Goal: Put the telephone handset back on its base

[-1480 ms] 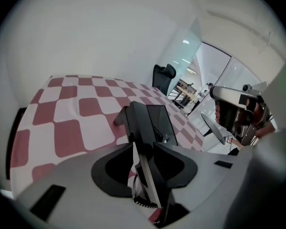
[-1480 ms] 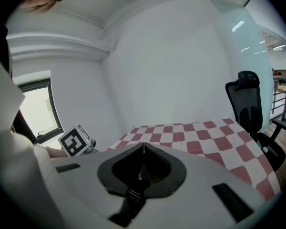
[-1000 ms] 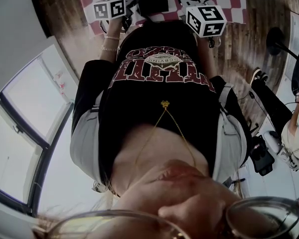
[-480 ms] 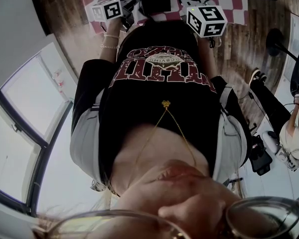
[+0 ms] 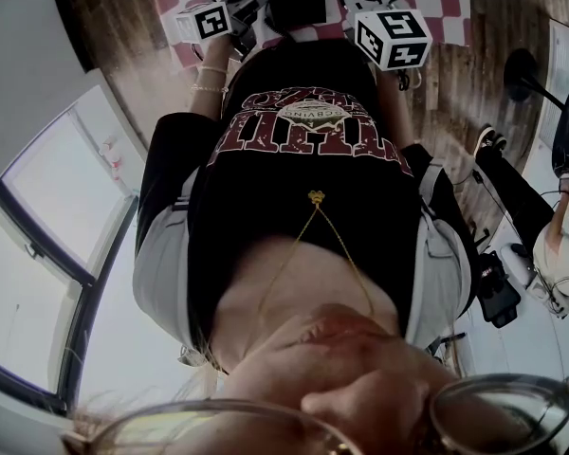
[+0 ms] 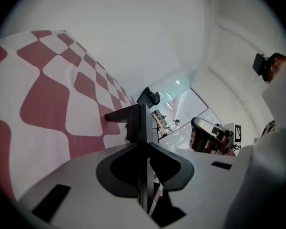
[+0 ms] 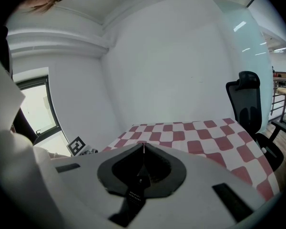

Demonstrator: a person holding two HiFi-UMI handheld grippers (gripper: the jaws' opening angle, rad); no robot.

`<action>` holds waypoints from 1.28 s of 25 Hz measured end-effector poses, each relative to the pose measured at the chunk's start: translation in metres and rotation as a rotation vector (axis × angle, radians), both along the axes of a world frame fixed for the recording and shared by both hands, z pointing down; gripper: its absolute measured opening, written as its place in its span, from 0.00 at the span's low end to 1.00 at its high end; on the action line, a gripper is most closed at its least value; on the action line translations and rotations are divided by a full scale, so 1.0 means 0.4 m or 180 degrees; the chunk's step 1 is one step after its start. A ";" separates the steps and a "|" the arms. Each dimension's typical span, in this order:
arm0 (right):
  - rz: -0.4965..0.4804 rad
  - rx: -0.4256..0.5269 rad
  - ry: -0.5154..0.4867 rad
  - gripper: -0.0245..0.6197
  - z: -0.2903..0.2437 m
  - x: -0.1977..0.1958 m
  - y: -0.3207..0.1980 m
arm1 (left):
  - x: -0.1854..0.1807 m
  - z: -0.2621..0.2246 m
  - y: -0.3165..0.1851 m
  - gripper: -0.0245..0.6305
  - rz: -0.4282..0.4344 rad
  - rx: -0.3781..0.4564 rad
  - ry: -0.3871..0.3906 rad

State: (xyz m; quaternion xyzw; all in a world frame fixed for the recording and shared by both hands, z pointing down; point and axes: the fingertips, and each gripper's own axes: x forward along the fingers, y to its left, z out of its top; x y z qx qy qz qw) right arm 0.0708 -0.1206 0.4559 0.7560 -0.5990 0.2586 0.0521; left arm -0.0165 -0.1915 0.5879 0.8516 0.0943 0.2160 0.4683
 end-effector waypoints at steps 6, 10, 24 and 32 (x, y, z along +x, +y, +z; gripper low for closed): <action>-0.0045 -0.0011 -0.0020 0.07 0.003 -0.011 -0.018 | -0.004 0.028 -0.003 0.16 -0.0034 -0.0048 -0.0042; -0.0096 -0.0011 -0.0031 0.07 0.001 -0.012 -0.024 | -0.006 0.018 -0.002 0.17 -0.0048 0.0036 -0.0169; -0.0264 0.0039 -0.0022 0.07 0.000 -0.010 -0.008 | 0.002 0.018 0.006 0.21 0.0164 0.1814 -0.0812; -0.0307 0.0049 -0.0025 0.07 0.003 -0.019 0.009 | 0.002 0.006 0.004 0.21 0.0048 0.2383 -0.0988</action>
